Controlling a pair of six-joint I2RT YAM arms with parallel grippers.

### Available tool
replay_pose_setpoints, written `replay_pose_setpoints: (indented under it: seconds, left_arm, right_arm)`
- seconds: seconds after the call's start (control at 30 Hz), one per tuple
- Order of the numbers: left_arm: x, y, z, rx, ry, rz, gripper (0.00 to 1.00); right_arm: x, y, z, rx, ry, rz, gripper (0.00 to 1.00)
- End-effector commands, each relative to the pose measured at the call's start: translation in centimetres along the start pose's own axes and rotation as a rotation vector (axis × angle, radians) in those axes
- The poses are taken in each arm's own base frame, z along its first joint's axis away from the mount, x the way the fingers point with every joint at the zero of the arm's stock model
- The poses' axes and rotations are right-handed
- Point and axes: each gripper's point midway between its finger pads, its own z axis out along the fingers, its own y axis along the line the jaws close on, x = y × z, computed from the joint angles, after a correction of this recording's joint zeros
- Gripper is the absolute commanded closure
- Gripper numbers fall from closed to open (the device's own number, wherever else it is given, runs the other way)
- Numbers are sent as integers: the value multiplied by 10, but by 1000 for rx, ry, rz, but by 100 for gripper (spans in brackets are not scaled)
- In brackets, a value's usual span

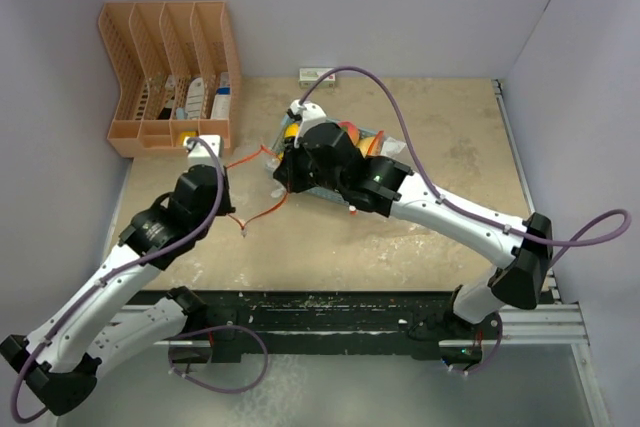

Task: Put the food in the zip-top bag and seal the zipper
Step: Open the zipper of the food storage bag.

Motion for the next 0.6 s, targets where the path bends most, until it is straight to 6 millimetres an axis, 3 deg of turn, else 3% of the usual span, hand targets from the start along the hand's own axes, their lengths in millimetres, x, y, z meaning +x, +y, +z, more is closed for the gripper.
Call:
replay_pose_setpoints:
  seconds: [0.0, 0.2, 0.3, 0.33, 0.43, 0.53, 0.57]
  left_arm:
    - [-44, 38, -40, -151, -79, 5, 100]
    - [-72, 41, -80, -50, -184, -77, 100]
    - [-66, 40, -83, -28, -170, -91, 100]
    - [-63, 40, -82, -32, -159, -86, 100]
    - [-52, 46, -76, -74, -128, -73, 100]
    - [-43, 50, -68, -111, -111, -61, 100]
    - [-41, 50, -65, -121, -107, -61, 100]
  right_arm:
    - [7, -47, -22, 208, 2, -69, 100]
    - [31, -105, -25, 472, 26, -109, 100]
    - [28, -106, -22, 485, 8, -114, 89]
    - [17, -97, -18, 439, -22, -139, 82]
    - [5, -38, -10, 106, -40, -214, 57]
    - [1, 17, -27, -212, -70, -277, 26]
    - [1, 26, -35, -272, -73, -298, 17]
